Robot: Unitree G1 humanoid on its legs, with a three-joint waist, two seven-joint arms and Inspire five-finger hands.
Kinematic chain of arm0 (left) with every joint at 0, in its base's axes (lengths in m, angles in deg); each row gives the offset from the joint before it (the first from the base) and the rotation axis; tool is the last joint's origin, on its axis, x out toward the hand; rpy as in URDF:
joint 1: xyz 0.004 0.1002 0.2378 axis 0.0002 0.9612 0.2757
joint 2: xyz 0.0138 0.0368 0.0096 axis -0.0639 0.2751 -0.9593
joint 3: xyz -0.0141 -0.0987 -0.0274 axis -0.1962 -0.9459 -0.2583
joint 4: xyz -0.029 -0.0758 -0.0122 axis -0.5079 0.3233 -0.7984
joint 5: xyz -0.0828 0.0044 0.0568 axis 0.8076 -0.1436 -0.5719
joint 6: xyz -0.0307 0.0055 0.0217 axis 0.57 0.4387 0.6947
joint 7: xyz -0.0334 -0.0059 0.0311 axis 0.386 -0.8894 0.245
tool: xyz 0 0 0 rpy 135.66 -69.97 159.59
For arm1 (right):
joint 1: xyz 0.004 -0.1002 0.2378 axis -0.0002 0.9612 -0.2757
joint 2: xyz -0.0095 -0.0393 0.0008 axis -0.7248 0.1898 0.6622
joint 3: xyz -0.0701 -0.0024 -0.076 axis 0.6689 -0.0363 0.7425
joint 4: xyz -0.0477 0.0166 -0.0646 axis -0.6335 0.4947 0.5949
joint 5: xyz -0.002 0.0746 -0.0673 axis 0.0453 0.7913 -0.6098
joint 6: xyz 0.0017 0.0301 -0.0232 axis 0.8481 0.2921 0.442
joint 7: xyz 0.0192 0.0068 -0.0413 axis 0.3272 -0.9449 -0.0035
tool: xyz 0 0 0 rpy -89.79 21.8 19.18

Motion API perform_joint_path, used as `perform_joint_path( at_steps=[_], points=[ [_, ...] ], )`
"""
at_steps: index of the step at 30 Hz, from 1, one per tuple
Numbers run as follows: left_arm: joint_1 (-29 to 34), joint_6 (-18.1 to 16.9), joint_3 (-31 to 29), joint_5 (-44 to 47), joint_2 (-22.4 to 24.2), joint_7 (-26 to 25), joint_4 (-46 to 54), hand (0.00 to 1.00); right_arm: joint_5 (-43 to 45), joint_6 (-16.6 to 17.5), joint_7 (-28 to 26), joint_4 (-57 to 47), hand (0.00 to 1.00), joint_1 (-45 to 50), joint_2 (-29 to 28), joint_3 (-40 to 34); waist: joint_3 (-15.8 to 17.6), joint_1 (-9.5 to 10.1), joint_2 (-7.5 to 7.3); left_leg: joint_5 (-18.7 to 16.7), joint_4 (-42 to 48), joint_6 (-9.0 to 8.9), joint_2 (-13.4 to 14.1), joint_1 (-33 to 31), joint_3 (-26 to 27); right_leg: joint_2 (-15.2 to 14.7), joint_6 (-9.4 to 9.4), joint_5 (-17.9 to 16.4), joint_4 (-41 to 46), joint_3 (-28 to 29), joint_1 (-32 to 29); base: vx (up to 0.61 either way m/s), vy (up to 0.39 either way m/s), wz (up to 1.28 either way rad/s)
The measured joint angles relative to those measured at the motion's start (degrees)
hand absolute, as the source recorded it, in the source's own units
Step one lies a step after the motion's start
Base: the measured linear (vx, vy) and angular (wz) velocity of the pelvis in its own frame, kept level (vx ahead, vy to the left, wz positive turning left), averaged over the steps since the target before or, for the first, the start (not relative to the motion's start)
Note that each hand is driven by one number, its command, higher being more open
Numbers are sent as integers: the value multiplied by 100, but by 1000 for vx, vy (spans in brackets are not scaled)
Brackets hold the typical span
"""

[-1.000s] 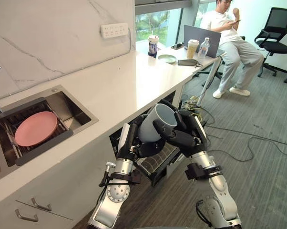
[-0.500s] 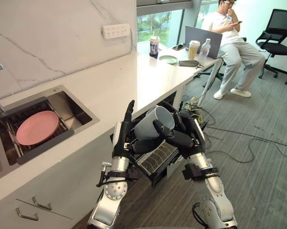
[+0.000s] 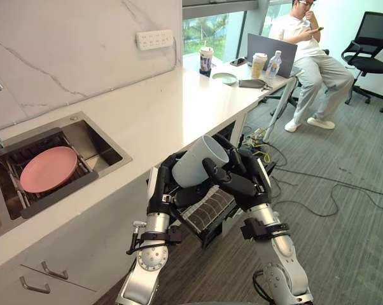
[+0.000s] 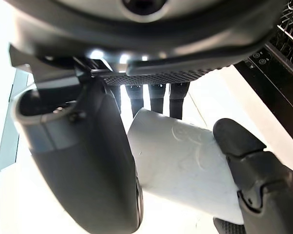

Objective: Walk over to the sink, pick up the cup, carry it to the dishwasher, place the cup inside the dishwasher, then close the dishwasher door

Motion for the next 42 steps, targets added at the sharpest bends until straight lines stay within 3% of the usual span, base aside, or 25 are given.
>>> perform_joint_path(
  at_steps=[21,26,35,42],
  points=[
    [4,-60,216,-59,22,-27,0,0,986,183,183,-3,100,38,-294,-2,15,2,15,4,-1,-1,1,65,1,-1,-1,-1,3,0,54,0,0,0],
    [21,-212,222,-97,37,-35,0,0,1212,173,190,-3,100,142,-341,6,18,5,20,4,-3,-1,1,72,1,-2,0,-1,2,-2,62,0,0,0],
    [23,-294,240,-127,39,-28,0,0,1210,-343,177,86,100,144,-306,126,22,5,27,10,-24,-3,-3,77,-10,-1,1,-3,-3,-18,63,0,0,0],
    [23,-304,276,-241,22,90,-2,0,1210,-526,147,311,100,141,-243,169,22,4,26,20,-29,-1,-10,38,-47,-2,1,-4,-29,-63,47,0,0,3]
  ],
)
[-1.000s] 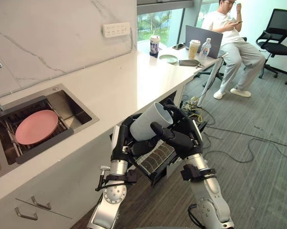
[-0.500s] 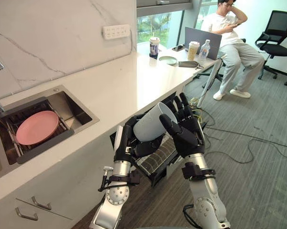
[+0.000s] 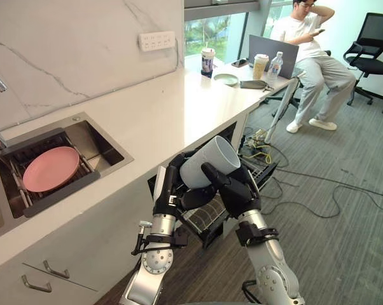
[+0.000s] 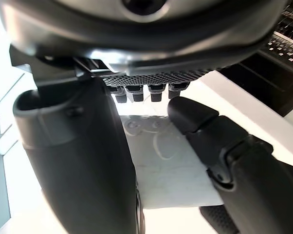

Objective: Walk over to the sink, pick up the cup, carry it to the dishwasher, place the cup inside the dishwasher, then close the dishwasher door

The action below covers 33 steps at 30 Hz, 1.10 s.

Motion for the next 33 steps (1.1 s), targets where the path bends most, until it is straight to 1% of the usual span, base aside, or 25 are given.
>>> perform_joint_path(
  at_steps=[1,2,8,10,12,15,23,24,33],
  points=[
    [0,0,14,-1,0,13,0,0,-1,-8,-11,0,100,-1,19,7,0,0,0,0,0,0,0,0,-2,0,0,0,0,-3,0,0,0,0],
    [0,0,30,-3,-3,39,0,0,-1,-9,-17,0,0,-4,53,40,0,-1,0,1,0,0,0,-1,-3,1,0,0,-1,-3,0,0,0,0],
    [0,0,86,-5,-38,143,-5,0,-18,-2,-26,1,0,-11,129,106,0,-4,0,10,0,-1,-1,1,-7,1,0,0,0,-4,2,0,0,0],
    [-1,-23,112,-19,-70,144,-5,0,-45,5,53,7,0,-11,133,101,0,0,0,13,0,-1,-1,1,-13,1,0,0,2,-9,3,0,0,0],
    [0,-46,180,-44,-104,147,-6,0,-196,98,165,7,0,-19,132,83,-1,2,-1,15,0,0,-2,2,-17,0,0,0,2,-13,5,0,0,0],
    [-1,-46,201,-44,-101,146,-6,0,-223,191,179,6,0,-18,131,118,-1,-9,0,16,1,-1,1,5,-14,3,0,0,2,-9,6,0,0,0],
    [0,-45,231,-31,-96,102,-6,0,-245,279,288,-5,0,-18,106,170,-1,1,0,16,1,-1,2,32,-12,3,0,1,4,-6,31,0,0,0],
    [0,-45,234,-24,-92,99,-6,100,-246,285,289,-7,0,-18,106,171,-1,2,0,16,1,-1,2,34,-11,3,0,1,4,-5,31,0,0,0],
    [41,-45,355,399,-23,-16,-12,100,-257,417,418,-21,0,-18,6,207,-2,14,2,15,1,-2,9,58,-3,7,1,1,9,3,66,0,0,0]
  ],
)
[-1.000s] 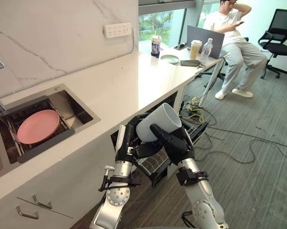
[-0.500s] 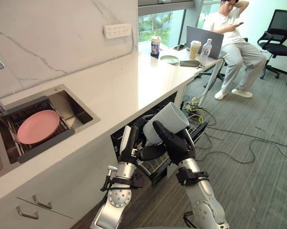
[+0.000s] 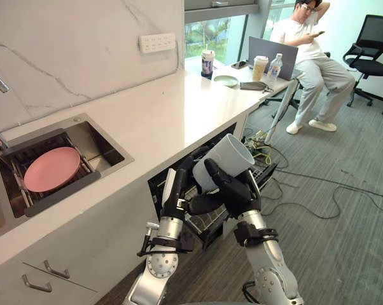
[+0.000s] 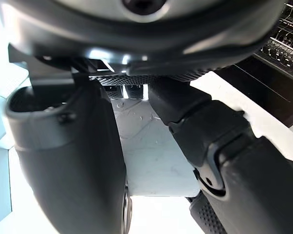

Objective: Walk over to the sink, pick up the cup, carry it to the dishwasher, place the cup inside the dishwasher, then close the dishwasher door

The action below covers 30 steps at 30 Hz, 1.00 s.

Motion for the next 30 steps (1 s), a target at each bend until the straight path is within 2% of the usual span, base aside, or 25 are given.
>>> perform_joint_path(
  at_steps=[13,15,18,21,24,30],
  points=[
    [197,-47,-184,533,439,94,-171,100,9,2,139,-2,0,29,-152,12,59,133,94,0,-3,-1,8,33,-3,-2,2,-2,36,-9,28,0,0,0],
    [277,-44,-415,576,507,137,-311,100,37,172,180,-6,0,35,-202,-111,70,129,116,0,-3,-2,8,33,-3,-2,3,-3,37,-9,29,0,0,0],
    [566,34,-1098,1012,510,145,-698,100,395,737,255,-329,0,35,-301,-746,75,131,137,1,-12,-3,9,30,-21,-5,14,-15,38,-34,32,0,0,3],
    [878,88,-1423,1702,437,226,-791,100,678,1212,305,-672,0,45,-322,-1268,74,131,137,5,-37,-4,9,33,-53,-24,30,-36,40,-76,45,0,0,6],
    [960,93,-1397,2411,480,509,-791,100,801,1356,306,-752,0,89,-318,-1397,66,131,138,11,-57,3,-7,74,-106,-49,41,-44,39,-144,110,-2,-1,10],
    [969,102,-1339,2827,601,1024,-788,100,767,1339,306,-751,0,245,-309,-1400,38,147,160,35,-88,10,-16,65,-178,-62,44,-50,38,-231,136,-21,-12,7]
  ],
)
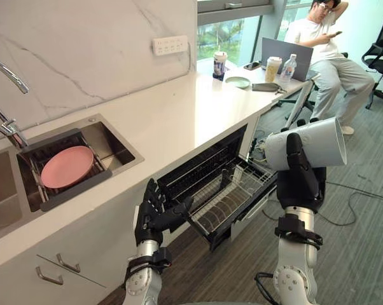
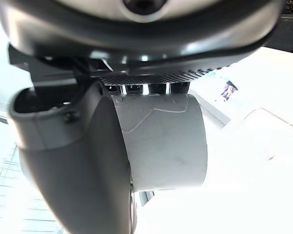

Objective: Walk over to the sink, pick up the cup, carry it to the dishwasher, place the cup inside the dishwasher, then close the dishwasher door

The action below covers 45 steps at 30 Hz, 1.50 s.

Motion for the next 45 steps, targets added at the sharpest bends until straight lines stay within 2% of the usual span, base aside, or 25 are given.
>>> perform_joint_path(
  at_steps=[3,5,7,9,10,11,13,15,18,21,25,27,28,30,34,38,42,45],
  points=[
    [18,175,-34,123,-19,370,-20,100,-188,-142,-2,1,0,6,3,-35,-13,-3,16,8,-1,-9,9,-4,-4,0,0,-1,1,-6,0,-12,-7,0],
    [25,363,-10,112,-44,774,-313,100,-507,-440,-20,41,0,3,48,-162,-39,7,29,15,-3,-18,13,-11,-17,1,0,-2,0,-20,-1,0,0,0],
    [23,476,1,79,-108,889,-807,100,-848,-648,-35,193,0,-38,127,-252,-58,7,28,19,-5,-22,13,-14,-23,6,1,-3,-1,-23,-5,0,0,0],
    [25,592,-26,-54,-134,861,-1418,100,-1244,-819,-36,470,0,-138,319,-325,-66,3,20,25,-6,-22,11,-23,-30,16,2,-3,-1,-23,-17,-6,-9,2],
    [28,726,-150,-161,-153,678,-2006,100,-1684,-1079,-54,808,0,-302,527,-467,-69,4,13,50,-6,-3,6,-54,-67,17,3,-2,-4,-53,-31,-7,-12,6],
    [25,729,-176,-162,-162,650,-2109,100,-1737,-1111,-57,875,0,-327,561,-484,-69,4,13,54,-7,-3,4,-62,-79,17,3,-2,-5,-66,-32,-12,-22,18],
    [24,793,-428,-181,-276,501,-2630,100,-2146,-1363,-157,1349,0,-530,788,-631,-61,7,0,100,-7,-2,-2,-123,-179,18,5,-1,-16,-167,-33,-16,-26,25],
    [48,801,-923,-431,-467,344,-3103,100,-2594,-1701,-249,2130,0,-791,1190,-718,-40,102,-28,154,-6,-9,-6,-205,-352,28,7,0,-38,-336,-28,-33,-31,35],
    [131,774,-1363,-681,-752,231,-3222,100,-2777,-2106,-458,3056,0,-1065,1574,-731,-3,280,-56,233,-6,-1,-36,-308,-548,36,6,0,-52,-519,-20,-41,-20,35],
    [274,651,-1677,-857,-816,214,-3226,100,-2780,-2428,-780,3816,0,-1368,1772,-716,126,339,-63,292,-7,20,-78,-356,-716,9,10,4,-51,-692,28,-62,1,32],
    [262,628,-1778,-860,-795,229,-3226,100,-2896,-2497,-932,4521,0,-1763,2037,-516,421,465,-91,379,-6,49,-106,-524,-839,-17,17,45,-20,-793,-88,-91,33,18],
    [165,623,-1787,-859,-803,229,-3226,100,-2903,-2500,-906,4945,0,-2161,2182,-385,657,469,-122,464,-4,56,-115,-694,-942,-16,4,99,-18,-900,-195,-104,43,28],
    [-2,620,-1824,-858,-822,229,-3225,100,-2894,-2500,-879,5300,0,-2570,2272,-378,881,532,-182,549,-1,72,-117,-861,-1020,-9,-15,155,-17,-952,-318,-89,43,24],
    [-99,620,-1883,-855,-835,227,-3224,100,-2883,-2500,-854,5511,0,-2842,2355,-335,994,614,-227,590,1,88,-116,-943,-1040,-6,-22,186,-14,-972,-374,-51,34,15],
    [-458,571,-1891,-832,-1047,225,-3170,100,-2628,-2503,-836,6292,0,-3762,2730,-325,1473,861,-298,715,4,140,-174,-1191,-1315,-43,-20,222,21,-1225,-477,-22,32,31],
    [-511,571,-1903,-733,-1109,219,-2985,100,-2531,-2511,-1047,6654,0,-4258,3063,-326,1712,1090,-329,757,8,162,-160,-1299,-1412,-53,-29,234,69,-1310,-542,9,5,18],
    [-572,575,-1891,-719,-1106,233,-2955,100,-2535,-2511,-1380,6850,0,-4812,3443,-348,1916,1220,-324,757,38,148,-146,-1427,-1547,-81,-41,227,282,-1402,-672,-7,10,17],
    [-622,581,-1889,-686,-1108,240,-2953,100,-2577,-2515,-1560,6860,0,-5064,3562,-362,2013,1279,-328,750,97,157,-139,-1534,-1587,-141,-125,171,541,-1468,-831,-23,15,8]
  ],
)
